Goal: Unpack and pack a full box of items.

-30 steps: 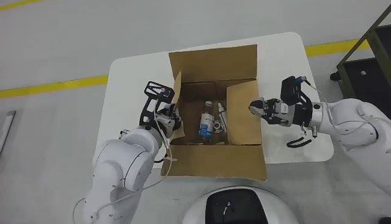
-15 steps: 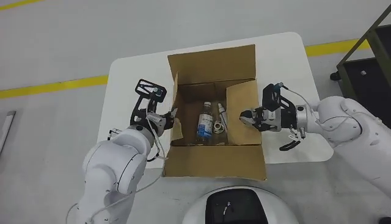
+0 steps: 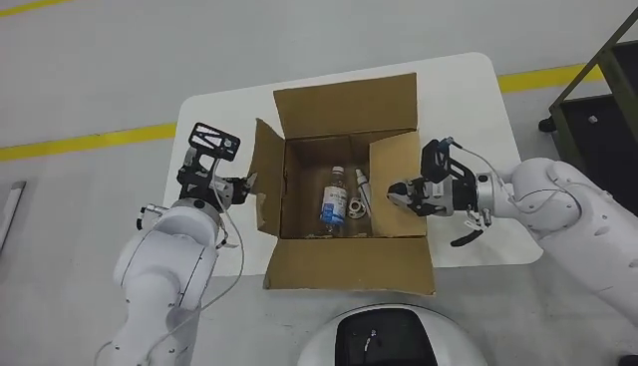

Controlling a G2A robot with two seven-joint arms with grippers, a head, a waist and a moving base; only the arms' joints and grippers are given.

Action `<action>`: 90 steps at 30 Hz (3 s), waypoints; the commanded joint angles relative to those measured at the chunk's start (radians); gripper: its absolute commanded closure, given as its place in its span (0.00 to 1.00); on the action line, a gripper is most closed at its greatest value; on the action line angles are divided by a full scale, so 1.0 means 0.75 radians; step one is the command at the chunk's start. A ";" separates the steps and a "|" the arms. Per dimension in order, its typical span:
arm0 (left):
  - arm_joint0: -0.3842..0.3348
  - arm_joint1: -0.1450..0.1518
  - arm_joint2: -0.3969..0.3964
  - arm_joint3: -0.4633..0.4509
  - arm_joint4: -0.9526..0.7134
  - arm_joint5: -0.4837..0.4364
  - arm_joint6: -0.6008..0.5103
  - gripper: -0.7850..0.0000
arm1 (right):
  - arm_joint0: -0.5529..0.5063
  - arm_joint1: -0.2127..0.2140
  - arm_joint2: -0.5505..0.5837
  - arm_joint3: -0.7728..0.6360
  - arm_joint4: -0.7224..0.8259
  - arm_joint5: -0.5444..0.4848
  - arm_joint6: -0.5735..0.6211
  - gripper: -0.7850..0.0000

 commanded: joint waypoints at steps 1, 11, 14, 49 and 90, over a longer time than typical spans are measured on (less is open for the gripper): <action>0.012 0.003 -0.019 0.014 0.023 -0.020 0.010 0.00 | 0.000 -0.002 -0.005 0.002 -0.001 0.004 0.001 1.00; 0.115 0.014 -0.058 0.067 0.134 -0.069 0.076 0.00 | 0.006 -0.010 -0.015 0.008 -0.003 0.019 0.007 1.00; 0.141 0.015 -0.052 0.078 0.165 -0.079 0.098 0.00 | 0.001 -0.012 -0.016 0.007 -0.005 0.023 0.010 1.00; 0.008 -0.019 -0.015 -0.093 -0.427 -0.009 0.121 0.00 | -0.394 0.049 0.444 -0.139 -0.190 0.246 -0.351 1.00; 0.063 0.022 0.037 0.107 0.035 -0.047 0.122 0.00 | -0.178 -0.041 0.110 -0.087 -0.274 0.056 -0.274 1.00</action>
